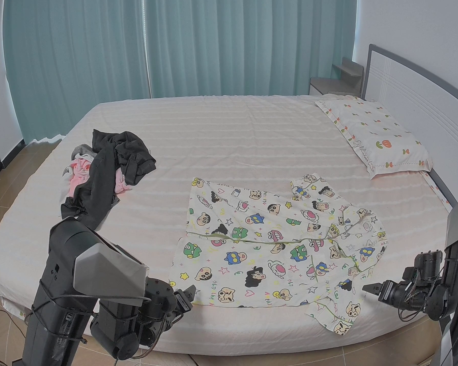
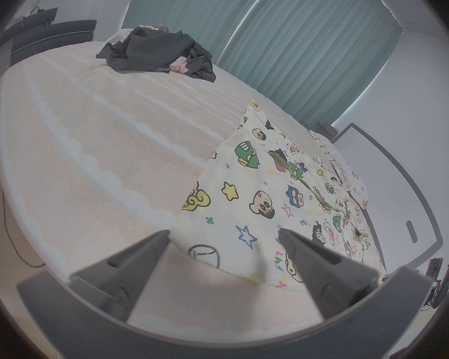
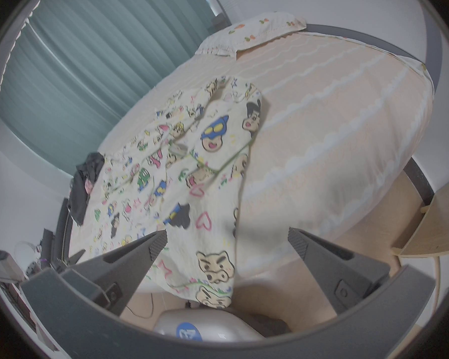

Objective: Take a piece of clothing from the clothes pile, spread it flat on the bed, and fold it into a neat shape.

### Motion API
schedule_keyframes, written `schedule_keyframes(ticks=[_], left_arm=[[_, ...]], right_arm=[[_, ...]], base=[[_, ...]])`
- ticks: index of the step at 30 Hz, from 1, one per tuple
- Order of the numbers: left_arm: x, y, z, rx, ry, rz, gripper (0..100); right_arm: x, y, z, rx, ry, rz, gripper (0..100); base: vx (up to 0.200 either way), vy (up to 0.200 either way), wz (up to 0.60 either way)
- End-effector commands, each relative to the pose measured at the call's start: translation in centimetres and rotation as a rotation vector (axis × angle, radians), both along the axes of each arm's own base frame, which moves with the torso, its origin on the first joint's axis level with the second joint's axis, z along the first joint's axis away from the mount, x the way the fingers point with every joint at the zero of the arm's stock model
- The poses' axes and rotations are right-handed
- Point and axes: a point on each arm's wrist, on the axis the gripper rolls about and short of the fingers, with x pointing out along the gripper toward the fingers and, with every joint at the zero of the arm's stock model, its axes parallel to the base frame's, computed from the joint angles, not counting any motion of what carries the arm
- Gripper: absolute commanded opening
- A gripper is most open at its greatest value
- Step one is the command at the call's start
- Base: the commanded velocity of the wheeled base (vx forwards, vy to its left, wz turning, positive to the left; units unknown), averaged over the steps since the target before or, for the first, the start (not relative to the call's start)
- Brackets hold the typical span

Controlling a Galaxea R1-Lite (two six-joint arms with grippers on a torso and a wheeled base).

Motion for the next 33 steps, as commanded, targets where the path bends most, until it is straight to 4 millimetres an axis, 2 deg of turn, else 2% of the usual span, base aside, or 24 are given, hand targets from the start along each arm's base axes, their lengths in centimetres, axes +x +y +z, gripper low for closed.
schedule_keyframes(ticks=[1, 4, 5, 9, 15, 27, 33], left_arm=[[0.4, -0.1, -0.1, -0.007, -0.021, 0.009, 0], [0.5, 0.0, 0.0, -0.008, -0.024, 0.013, 0], [0.6, 0.2, 0.1, -0.004, -0.031, 0.036, 0], [0.9, 0.6, 0.4, 0.010, -0.052, 0.084, 0], [1.2, 1.0, 0.7, 0.027, -0.075, 0.137, 0], [2.3, 1.5, 1.0, 0.014, -0.106, 0.174, 0], [2.3, 1.5, 1.0, 0.014, -0.106, 0.180, 0]], right_arm=[[-0.7, 1.0, -0.1, -0.003, 0.044, 0.055, 100], [-0.7, 1.4, -0.2, -0.004, 0.051, 0.073, 100], [-0.8, 2.3, -0.6, -0.013, 0.071, 0.118, 100], [-1.0, 3.2, -1.3, -0.047, 0.106, 0.150, 100], [-1.4, 4.3, -2.7, -0.203, 0.144, 0.217, 100], [-1.8, 7.9, -2.7, -0.199, 0.076, 0.387, 100], [-1.5, 8.1, -3.5, -0.209, 0.046, 0.387, 100]], base=[[0.000, 0.000, 0.00], [0.000, 0.000, 0.00], [0.000, 0.000, 0.00], [0.000, 0.000, 0.00], [0.000, 0.000, 0.00], [0.000, 0.000, 0.00], [0.000, 0.000, 0.00]])
